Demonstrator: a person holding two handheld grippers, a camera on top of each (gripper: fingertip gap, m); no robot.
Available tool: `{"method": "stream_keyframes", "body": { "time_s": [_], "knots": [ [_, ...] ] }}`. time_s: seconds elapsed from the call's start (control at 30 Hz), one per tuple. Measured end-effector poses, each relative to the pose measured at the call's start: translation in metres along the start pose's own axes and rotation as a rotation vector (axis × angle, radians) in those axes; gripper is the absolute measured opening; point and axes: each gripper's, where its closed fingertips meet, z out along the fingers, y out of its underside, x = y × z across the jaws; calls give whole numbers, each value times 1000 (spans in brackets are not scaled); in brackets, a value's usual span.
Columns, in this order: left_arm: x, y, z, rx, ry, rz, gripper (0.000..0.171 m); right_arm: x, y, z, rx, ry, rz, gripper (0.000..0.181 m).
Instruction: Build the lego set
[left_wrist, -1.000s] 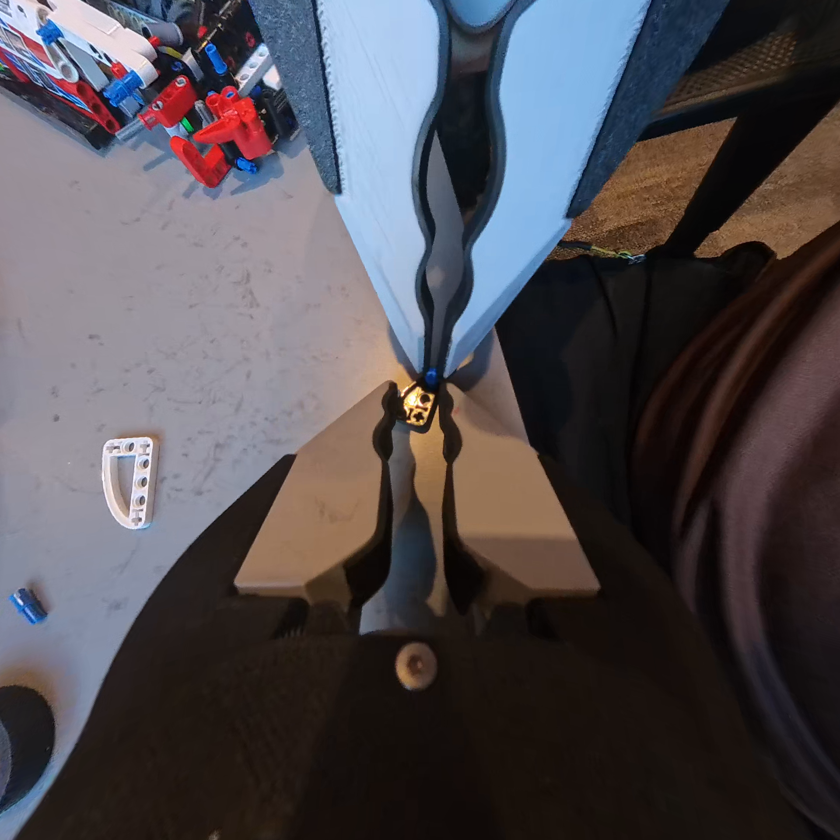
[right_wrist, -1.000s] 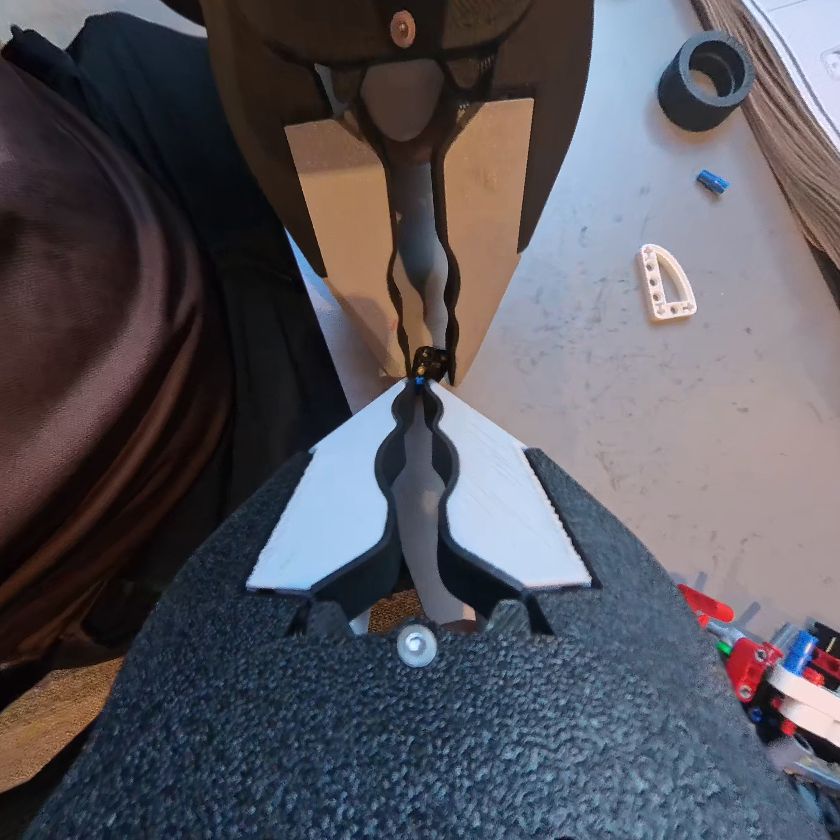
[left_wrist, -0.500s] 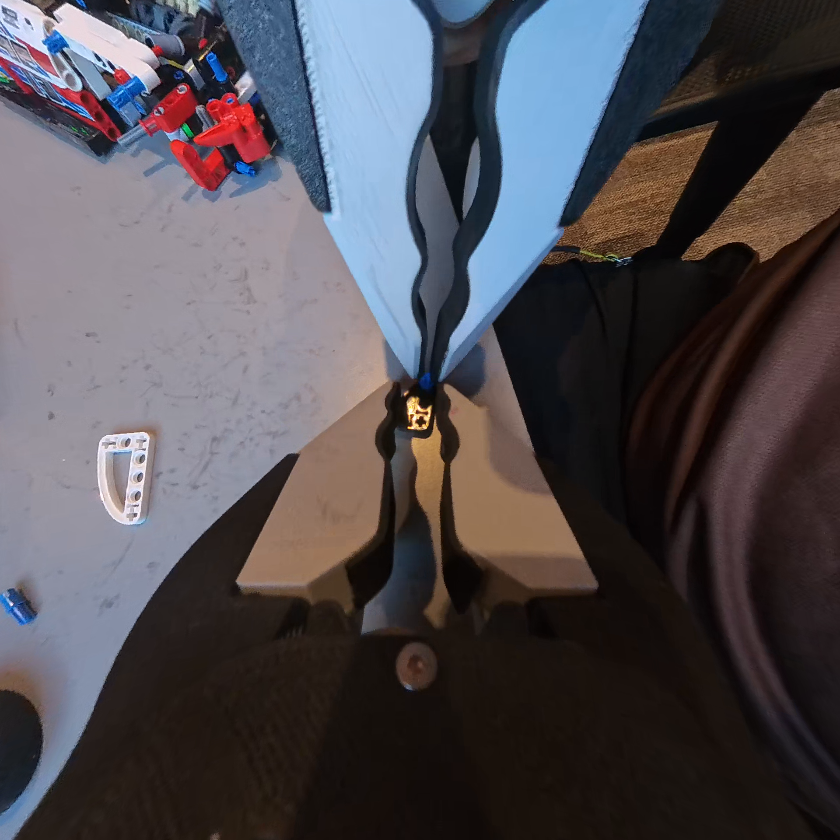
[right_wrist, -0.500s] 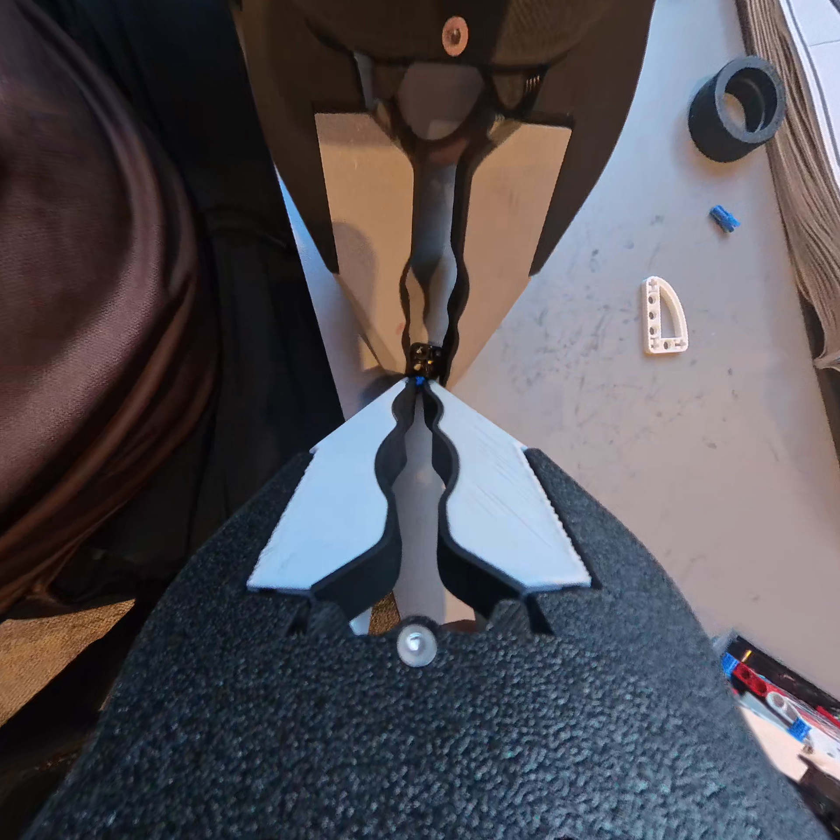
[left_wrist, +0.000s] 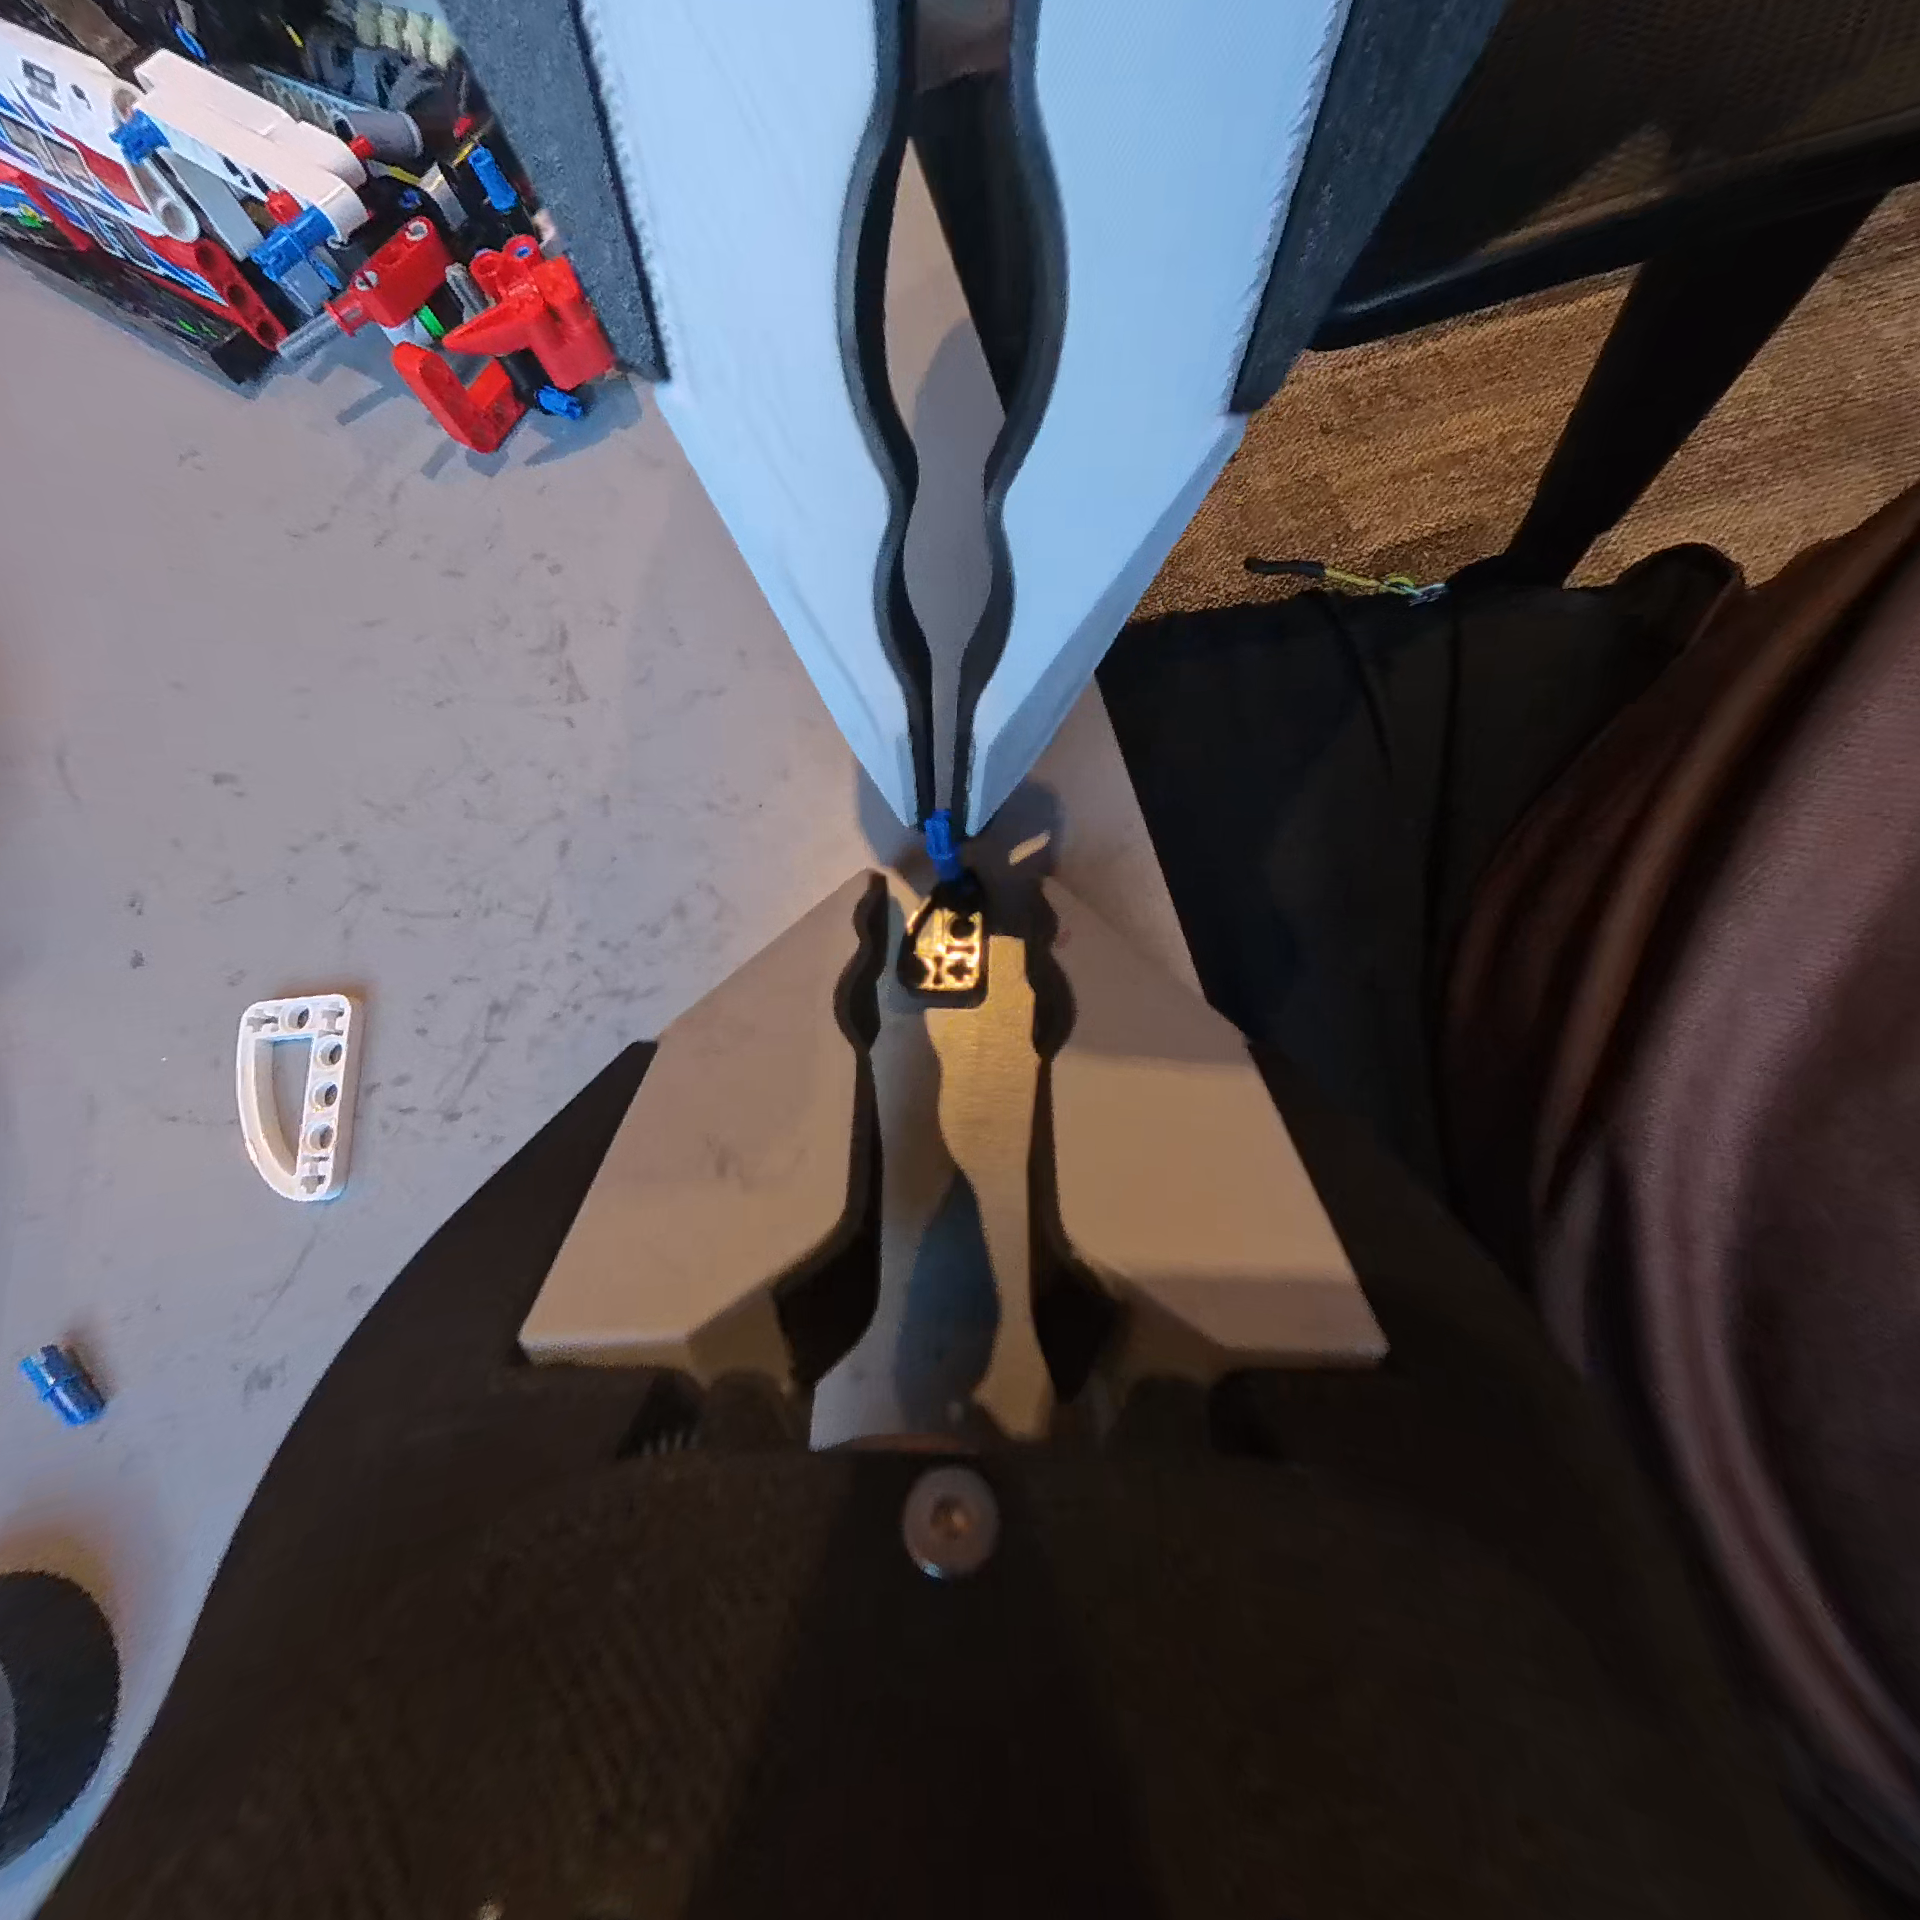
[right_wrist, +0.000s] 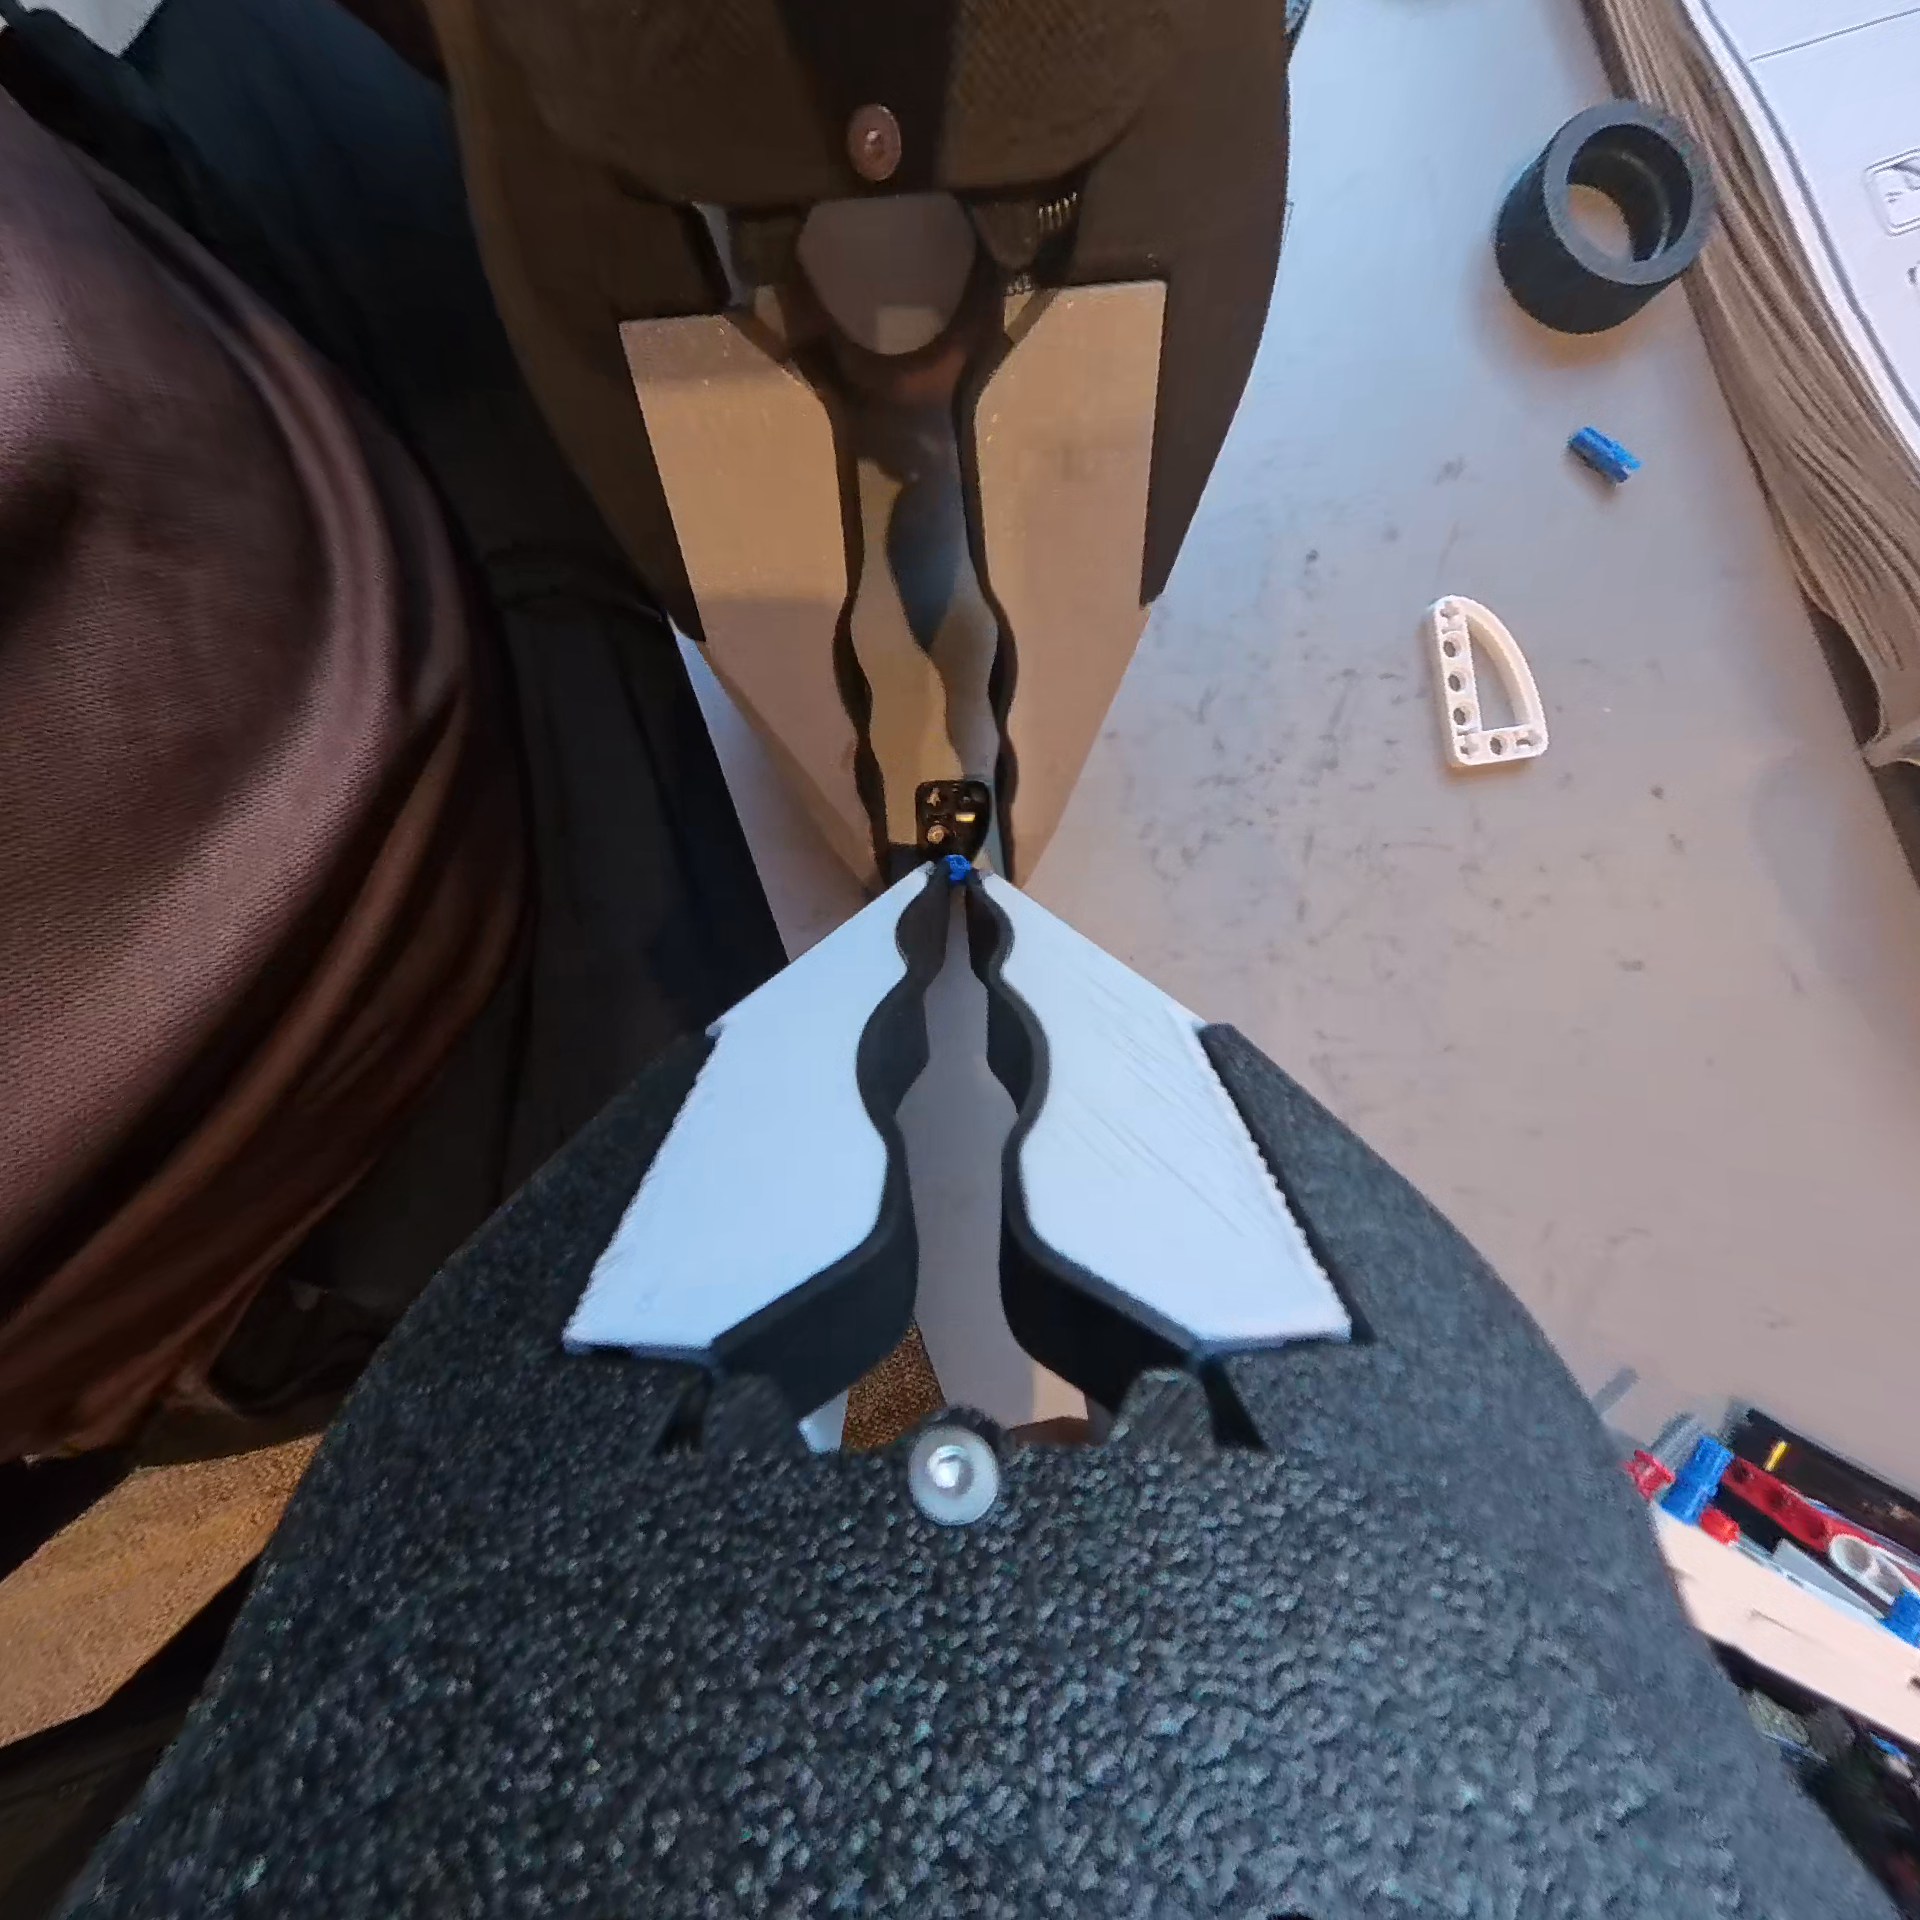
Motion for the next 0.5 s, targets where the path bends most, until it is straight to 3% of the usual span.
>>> {"method": "stream_keyframes", "body": {
  "time_s": [0.03, 0.5],
  "knots": [
    [-1, 0, -1, 0, -4, -2, 26, 1, 0, -1, 3, 6, 2, 3],
    [-6, -24, -22, 178, -42, -46, 2, 3, -14, -14, 200, -17, 160, 2]
  ]
}}
